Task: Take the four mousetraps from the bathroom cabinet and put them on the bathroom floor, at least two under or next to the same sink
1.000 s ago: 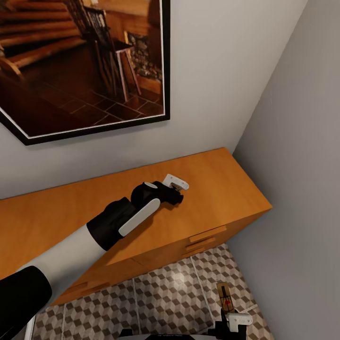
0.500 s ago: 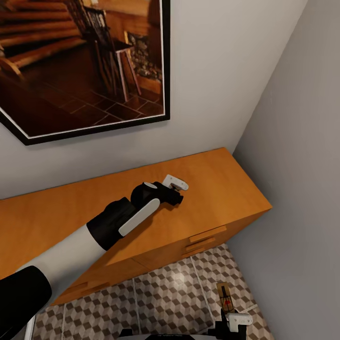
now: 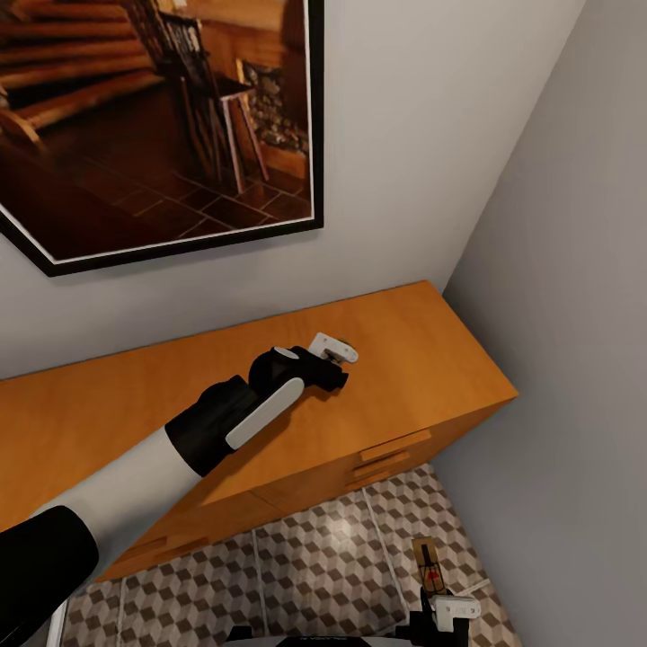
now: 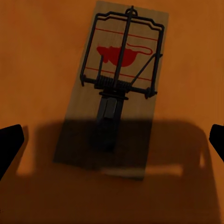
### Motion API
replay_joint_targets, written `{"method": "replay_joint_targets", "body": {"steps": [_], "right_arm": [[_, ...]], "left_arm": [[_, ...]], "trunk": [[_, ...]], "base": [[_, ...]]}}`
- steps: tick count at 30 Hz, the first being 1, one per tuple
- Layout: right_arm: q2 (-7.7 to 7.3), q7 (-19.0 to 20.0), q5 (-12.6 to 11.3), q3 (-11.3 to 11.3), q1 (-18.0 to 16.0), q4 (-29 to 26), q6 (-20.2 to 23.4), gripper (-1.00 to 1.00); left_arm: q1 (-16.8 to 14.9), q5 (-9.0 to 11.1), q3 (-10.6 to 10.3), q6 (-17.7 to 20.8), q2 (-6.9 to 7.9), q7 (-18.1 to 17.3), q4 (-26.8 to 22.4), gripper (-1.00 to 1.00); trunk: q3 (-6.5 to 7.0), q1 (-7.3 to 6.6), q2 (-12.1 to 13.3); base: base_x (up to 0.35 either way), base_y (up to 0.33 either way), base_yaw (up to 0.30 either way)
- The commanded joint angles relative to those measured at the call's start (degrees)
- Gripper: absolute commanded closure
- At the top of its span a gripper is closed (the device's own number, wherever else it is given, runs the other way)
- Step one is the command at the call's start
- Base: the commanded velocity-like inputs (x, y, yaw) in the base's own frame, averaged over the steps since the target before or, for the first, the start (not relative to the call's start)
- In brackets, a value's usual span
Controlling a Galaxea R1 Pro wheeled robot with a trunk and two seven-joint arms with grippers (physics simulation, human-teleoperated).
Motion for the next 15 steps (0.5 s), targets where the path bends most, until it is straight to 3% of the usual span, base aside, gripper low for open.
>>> {"method": "replay_joint_targets", "body": {"steps": [1,15], "right_arm": [[0.02,-0.5,-0.1,0.5,0.0,0.0,-0.1,1.00],[0.02,-0.5,-0.1,0.5,0.0,0.0,-0.1,1.00]], "left_arm": [[-0.1,0.6,-0.2,0.0,0.05,0.6,0.0,-1.00],[-0.1,0.6,-0.2,0.0,0.05,0.6,0.7,-1.00]], "trunk": [[-0.08,0.03,-0.1],[-0.08,0.03,-0.1]], "base": [[0.000,0.000,0.000],[0.000,0.000,0.000]]}}
